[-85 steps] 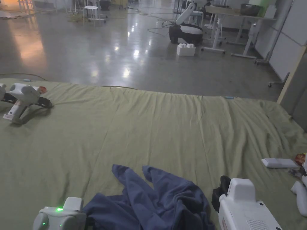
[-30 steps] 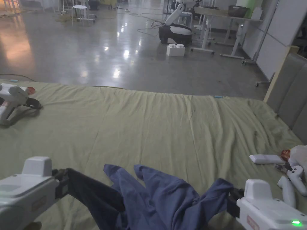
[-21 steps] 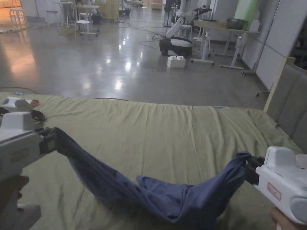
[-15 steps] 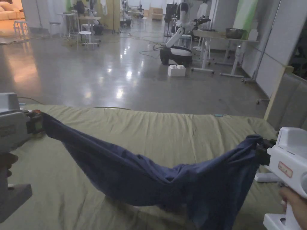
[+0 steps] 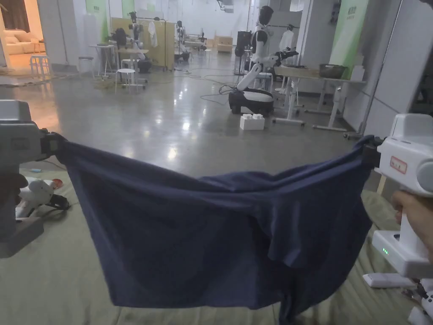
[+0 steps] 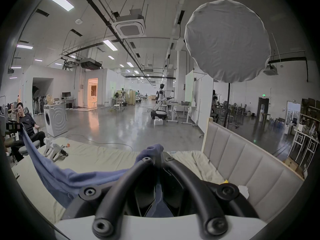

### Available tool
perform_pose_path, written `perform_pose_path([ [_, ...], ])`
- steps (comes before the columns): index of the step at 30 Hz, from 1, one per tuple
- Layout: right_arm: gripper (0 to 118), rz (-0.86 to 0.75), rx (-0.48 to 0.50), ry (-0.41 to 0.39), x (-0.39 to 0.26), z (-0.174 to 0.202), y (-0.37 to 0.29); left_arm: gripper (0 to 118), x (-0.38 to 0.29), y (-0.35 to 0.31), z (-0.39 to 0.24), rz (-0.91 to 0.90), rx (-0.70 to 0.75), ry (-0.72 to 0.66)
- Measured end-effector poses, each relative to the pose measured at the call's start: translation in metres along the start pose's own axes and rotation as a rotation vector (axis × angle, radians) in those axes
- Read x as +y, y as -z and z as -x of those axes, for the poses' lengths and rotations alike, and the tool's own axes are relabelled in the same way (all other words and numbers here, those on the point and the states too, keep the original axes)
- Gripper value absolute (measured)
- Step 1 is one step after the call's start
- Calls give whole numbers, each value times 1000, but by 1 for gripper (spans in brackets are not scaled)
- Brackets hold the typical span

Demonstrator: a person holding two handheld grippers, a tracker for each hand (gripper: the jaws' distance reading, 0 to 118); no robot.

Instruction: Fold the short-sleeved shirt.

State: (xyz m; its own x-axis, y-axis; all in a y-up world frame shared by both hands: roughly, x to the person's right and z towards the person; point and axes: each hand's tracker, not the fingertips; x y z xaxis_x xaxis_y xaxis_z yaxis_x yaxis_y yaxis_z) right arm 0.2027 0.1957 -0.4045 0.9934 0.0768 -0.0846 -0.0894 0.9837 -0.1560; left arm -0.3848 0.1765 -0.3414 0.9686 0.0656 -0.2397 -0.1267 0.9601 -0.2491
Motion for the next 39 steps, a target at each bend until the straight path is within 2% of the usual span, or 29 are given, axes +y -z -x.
perform_pose_path([
  [7,2,-31,-25,-40,-9,-2,-8,0,53,32,7,-37,28,-3],
  [8,2,28,-26,-18,38,-3,39,0,59,35,8,-40,29,-1],
  [10,2,2,-32,-73,55,-5,55,0,70,42,9,-59,48,13],
  [11,2,-85,13,-145,67,1,66,0,76,45,9,-63,56,27],
  [14,2,-86,11,-131,72,-1,78,0,80,46,6,-78,66,51],
  [15,2,-129,-31,-147,73,8,64,0,79,48,6,-77,69,59],
  [18,2,-119,-25,-132,57,20,44,0,68,49,7,-70,63,59],
  [24,2,-10,-2,-112,-1,20,54,0,-2,38,5,-18,50,66],
  [30,2,86,-5,-96,-83,18,26,0,-101,10,18,76,19,7],
  [32,2,122,-5,-86,-114,7,23,0,-139,-8,23,108,11,-12],
  [39,2,230,-6,-88,-193,-11,-51,0,-221,-86,35,192,-10,-46],
])
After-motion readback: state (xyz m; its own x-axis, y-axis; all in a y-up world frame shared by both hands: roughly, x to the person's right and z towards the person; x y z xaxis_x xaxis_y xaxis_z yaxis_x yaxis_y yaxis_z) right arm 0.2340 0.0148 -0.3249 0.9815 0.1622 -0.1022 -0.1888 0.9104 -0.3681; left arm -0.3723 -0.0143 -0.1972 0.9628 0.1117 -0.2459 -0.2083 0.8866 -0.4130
